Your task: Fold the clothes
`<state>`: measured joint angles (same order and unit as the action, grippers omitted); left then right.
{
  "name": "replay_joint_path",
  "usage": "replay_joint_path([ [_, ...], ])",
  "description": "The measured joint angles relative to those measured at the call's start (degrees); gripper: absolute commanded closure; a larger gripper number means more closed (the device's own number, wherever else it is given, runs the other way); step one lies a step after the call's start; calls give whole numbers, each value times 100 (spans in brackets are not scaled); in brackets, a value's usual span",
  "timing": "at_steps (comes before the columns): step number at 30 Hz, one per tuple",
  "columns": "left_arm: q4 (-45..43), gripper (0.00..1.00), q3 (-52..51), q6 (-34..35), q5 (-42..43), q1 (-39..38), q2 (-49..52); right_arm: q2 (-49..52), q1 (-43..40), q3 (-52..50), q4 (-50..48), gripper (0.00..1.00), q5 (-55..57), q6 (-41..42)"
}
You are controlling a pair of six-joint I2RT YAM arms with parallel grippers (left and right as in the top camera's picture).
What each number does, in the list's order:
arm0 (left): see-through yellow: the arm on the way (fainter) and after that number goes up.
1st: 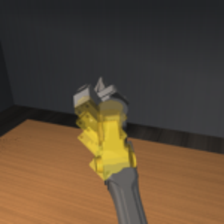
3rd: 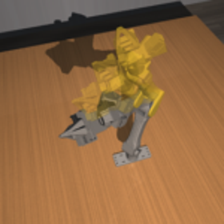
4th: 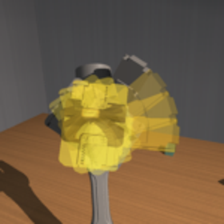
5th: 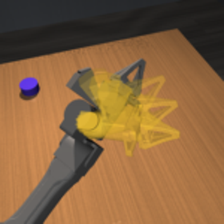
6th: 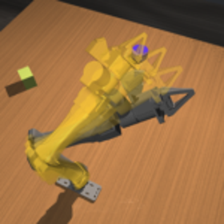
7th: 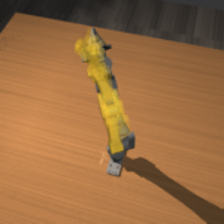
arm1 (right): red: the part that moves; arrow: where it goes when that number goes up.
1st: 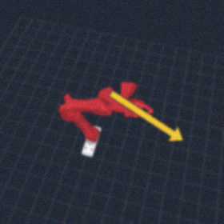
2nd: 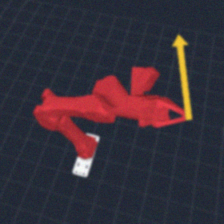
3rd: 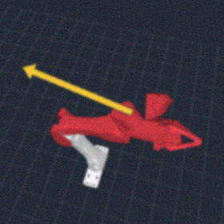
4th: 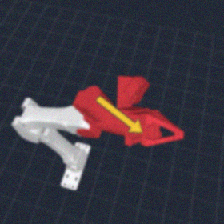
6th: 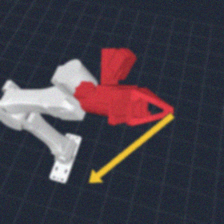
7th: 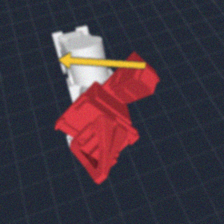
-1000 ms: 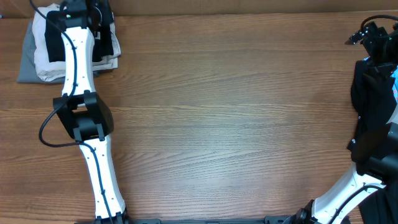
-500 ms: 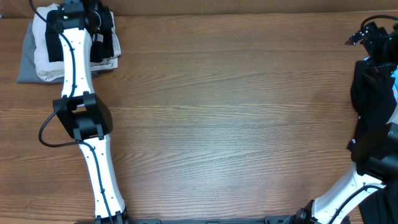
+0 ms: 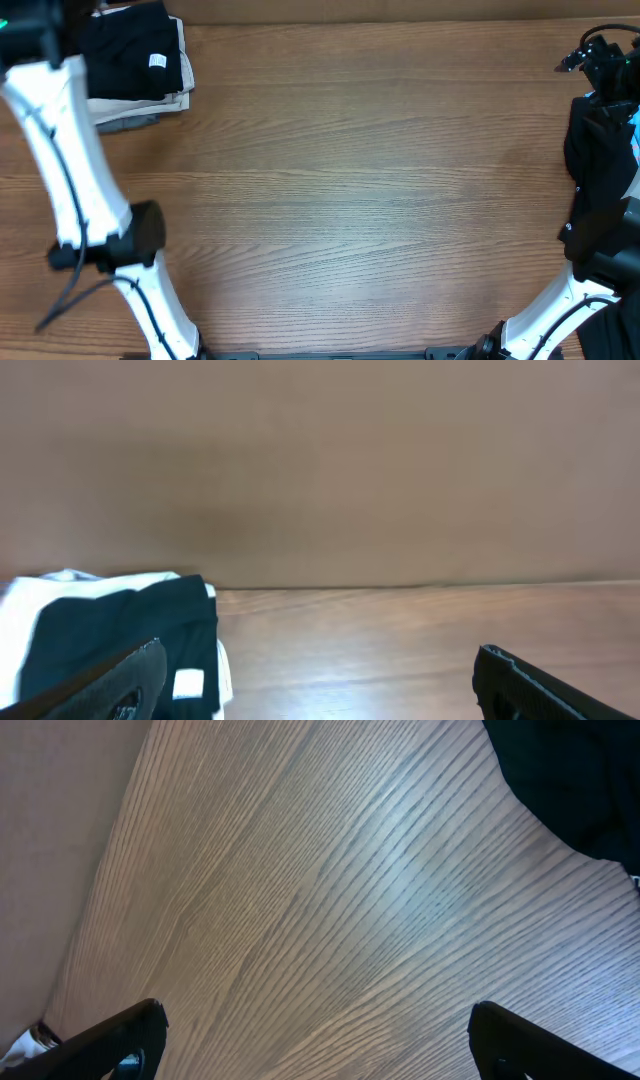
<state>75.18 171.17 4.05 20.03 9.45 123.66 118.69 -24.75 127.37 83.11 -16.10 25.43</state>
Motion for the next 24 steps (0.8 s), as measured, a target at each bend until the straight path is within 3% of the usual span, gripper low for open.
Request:
replay_joint_path([
  [6,850,0,26,-2,37,0,-658,0,0,0,326,0,-568,-2],
  [14,1709,0,-20,0,35,0,-713,-223,57,-11,789,0,-1215,-391],
  [24,1788,0,-20,0,35,0,-713,-2684,1080,11,1130,0,-1005,-496],
])
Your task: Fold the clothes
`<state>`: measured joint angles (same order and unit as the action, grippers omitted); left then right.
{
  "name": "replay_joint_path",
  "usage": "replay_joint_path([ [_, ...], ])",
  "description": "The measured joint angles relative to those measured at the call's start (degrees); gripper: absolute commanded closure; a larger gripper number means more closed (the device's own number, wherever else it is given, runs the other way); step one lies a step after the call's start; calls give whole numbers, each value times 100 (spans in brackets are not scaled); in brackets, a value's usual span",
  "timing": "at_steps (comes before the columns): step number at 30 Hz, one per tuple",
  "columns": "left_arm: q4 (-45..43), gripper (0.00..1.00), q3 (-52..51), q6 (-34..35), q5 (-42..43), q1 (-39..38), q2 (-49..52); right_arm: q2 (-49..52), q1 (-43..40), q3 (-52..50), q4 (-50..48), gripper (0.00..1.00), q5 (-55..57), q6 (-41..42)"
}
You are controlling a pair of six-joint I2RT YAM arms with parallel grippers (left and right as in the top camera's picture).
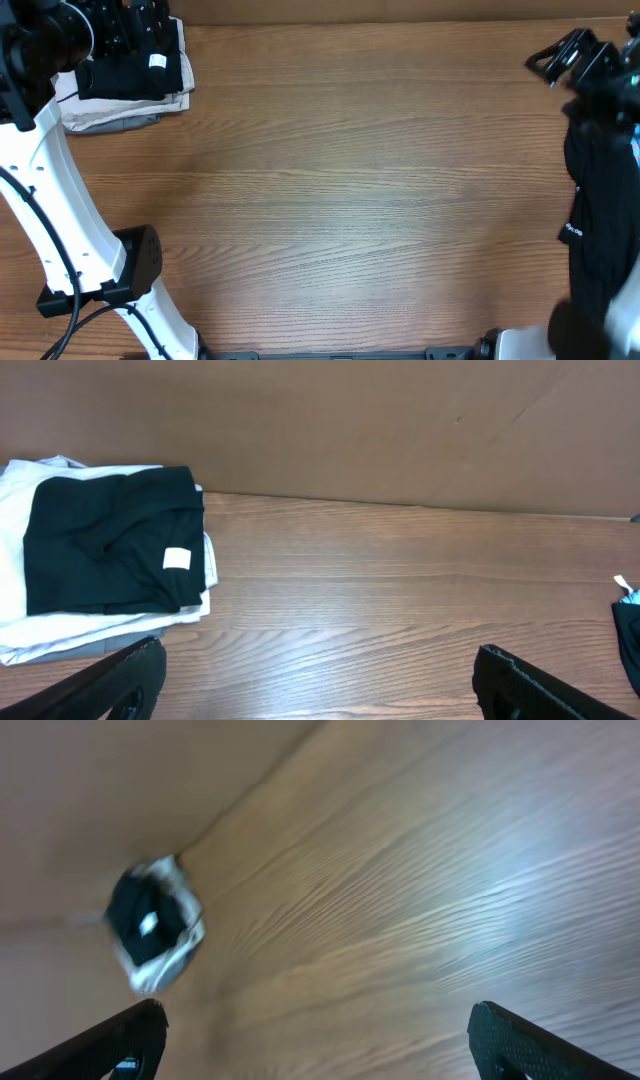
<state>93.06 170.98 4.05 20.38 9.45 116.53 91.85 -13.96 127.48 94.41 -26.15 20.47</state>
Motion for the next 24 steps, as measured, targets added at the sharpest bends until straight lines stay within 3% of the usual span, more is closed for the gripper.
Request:
replay_joint_path([
  [6,0,0,0,0,2,0,0,-791,671,13,173,0,-2,-17],
  [24,0,0,0,0,2,0,0,-1036,697,-282,146,0,487,-396],
])
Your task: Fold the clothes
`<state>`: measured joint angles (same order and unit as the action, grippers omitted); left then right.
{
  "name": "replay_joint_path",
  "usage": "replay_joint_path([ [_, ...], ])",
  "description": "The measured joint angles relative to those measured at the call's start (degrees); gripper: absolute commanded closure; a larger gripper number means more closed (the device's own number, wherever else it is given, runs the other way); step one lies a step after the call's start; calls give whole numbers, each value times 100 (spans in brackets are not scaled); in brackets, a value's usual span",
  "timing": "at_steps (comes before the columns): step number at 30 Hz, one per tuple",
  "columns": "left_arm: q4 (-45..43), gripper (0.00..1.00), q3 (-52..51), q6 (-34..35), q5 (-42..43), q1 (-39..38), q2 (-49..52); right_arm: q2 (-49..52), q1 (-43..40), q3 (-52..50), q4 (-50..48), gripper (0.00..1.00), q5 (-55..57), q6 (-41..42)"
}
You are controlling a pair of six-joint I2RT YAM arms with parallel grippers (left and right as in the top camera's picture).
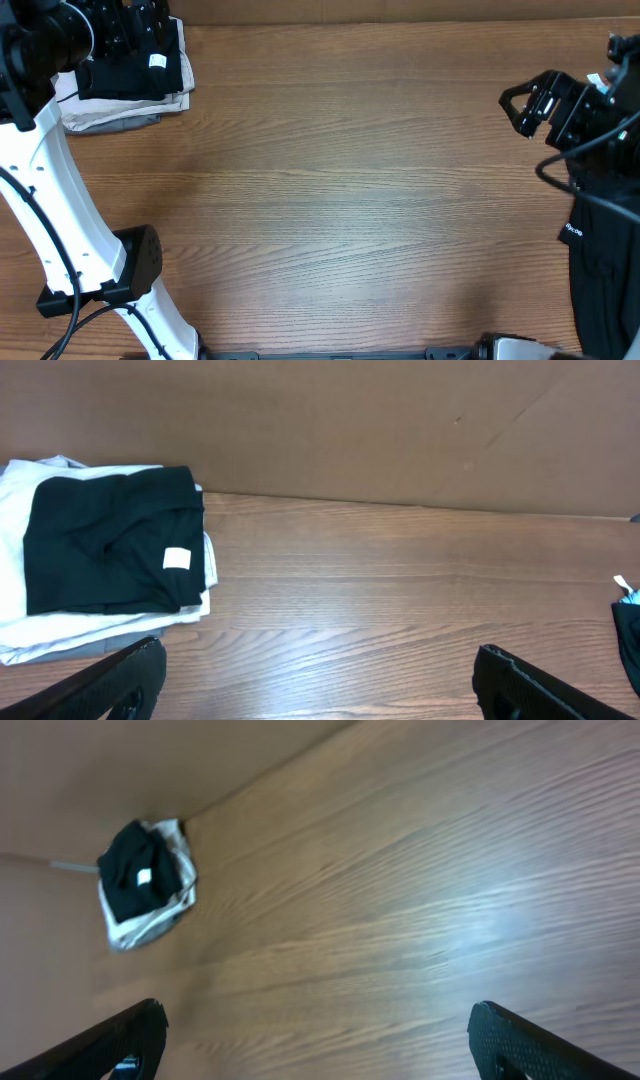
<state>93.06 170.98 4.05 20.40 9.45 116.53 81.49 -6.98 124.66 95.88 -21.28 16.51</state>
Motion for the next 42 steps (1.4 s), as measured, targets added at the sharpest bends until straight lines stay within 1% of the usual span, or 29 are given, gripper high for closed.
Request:
replay_joint_path([
  [2,4,0,0,0,0,0,0,-367,0,-435,-310,0,125,44],
  [4,7,0,0,0,0,0,0,-951,0,-1102,-852,0,225,63],
  [6,7,0,0,0,0,0,0,-1665,0,-1869,-1521,0,275,96],
  [10,4,0,0,0,-2,0,0,-3281,0,-3709,-3209,0,393,111],
  [14,2,0,0,-2,-2,0,0,-4575,0,-5523,-4680,0,527,118],
  [18,4,0,0,0,-2,0,0,-5560,0,-7412,-5939,0,623,125],
  [21,2,0,0,0,-2,0,0,-6216,0,-8804,-7060,0,695,133],
  [24,2,0,0,0,-2,0,0,-6706,0,-9967,-8303,0,774,85],
  [26,2,0,0,0,-2,0,0,-6942,9,-10607,-8861,0,815,68],
  [29,4,0,0,0,-2,0,0,-7228,109,-11335,-9460,0,855,42],
  [33,0,0,0,0,0,0,0,-7720,278,-11871,-9759,0,981,15],
  [36,4,0,0,0,-2,0,0,-8026,378,-12024,-9798,0,1141,13],
  [42,2,0,0,0,-2,0,0,-8065,581,-12045,-9801,0,1580,-2],
])
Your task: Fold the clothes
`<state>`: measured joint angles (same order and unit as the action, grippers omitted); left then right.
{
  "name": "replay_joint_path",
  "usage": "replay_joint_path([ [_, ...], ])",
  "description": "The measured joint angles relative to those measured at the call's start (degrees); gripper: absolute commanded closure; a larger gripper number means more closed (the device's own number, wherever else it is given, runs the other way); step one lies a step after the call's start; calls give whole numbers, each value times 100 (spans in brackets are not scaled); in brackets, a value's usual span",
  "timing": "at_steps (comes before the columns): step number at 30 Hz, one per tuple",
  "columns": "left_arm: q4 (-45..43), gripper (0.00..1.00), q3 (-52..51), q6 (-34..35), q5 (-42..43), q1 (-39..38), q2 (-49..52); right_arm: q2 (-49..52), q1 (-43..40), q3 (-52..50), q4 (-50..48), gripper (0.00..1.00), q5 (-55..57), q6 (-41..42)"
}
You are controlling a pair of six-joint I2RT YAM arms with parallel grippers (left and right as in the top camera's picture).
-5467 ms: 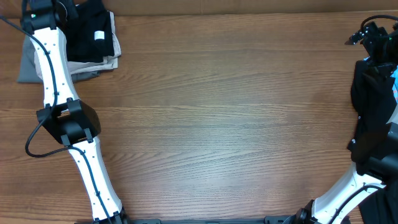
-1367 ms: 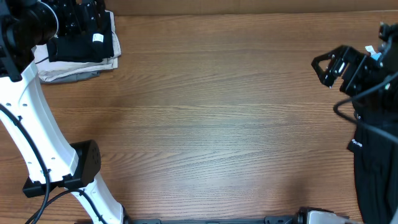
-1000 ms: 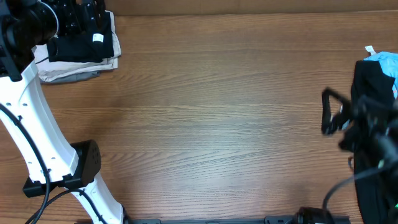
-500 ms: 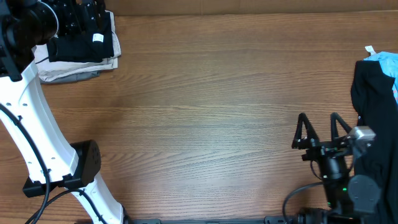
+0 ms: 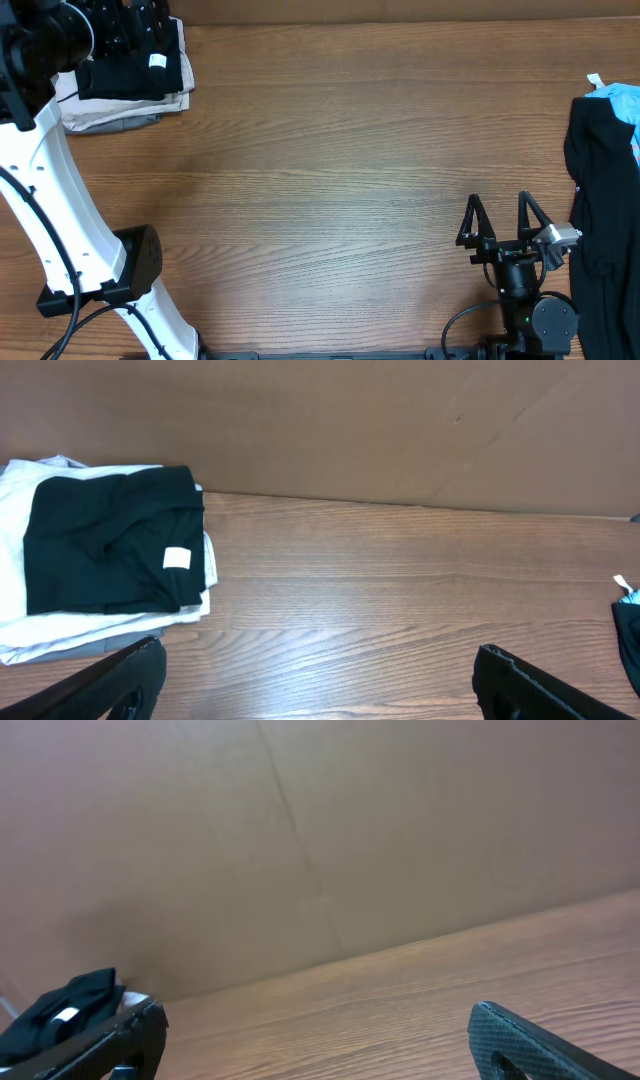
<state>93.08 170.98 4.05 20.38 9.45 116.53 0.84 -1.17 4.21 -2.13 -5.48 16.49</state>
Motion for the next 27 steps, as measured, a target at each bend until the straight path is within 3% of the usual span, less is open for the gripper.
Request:
replay_joint_path([
  [12,0,0,0,0,0,0,0,0,63,-317,-46,0,299,-2],
  [19,0,0,0,0,2,0,0,2,90,-317,710,0,291,0],
  [27,0,0,0,0,0,0,0,0,90,-317,713,0,289,0],
])
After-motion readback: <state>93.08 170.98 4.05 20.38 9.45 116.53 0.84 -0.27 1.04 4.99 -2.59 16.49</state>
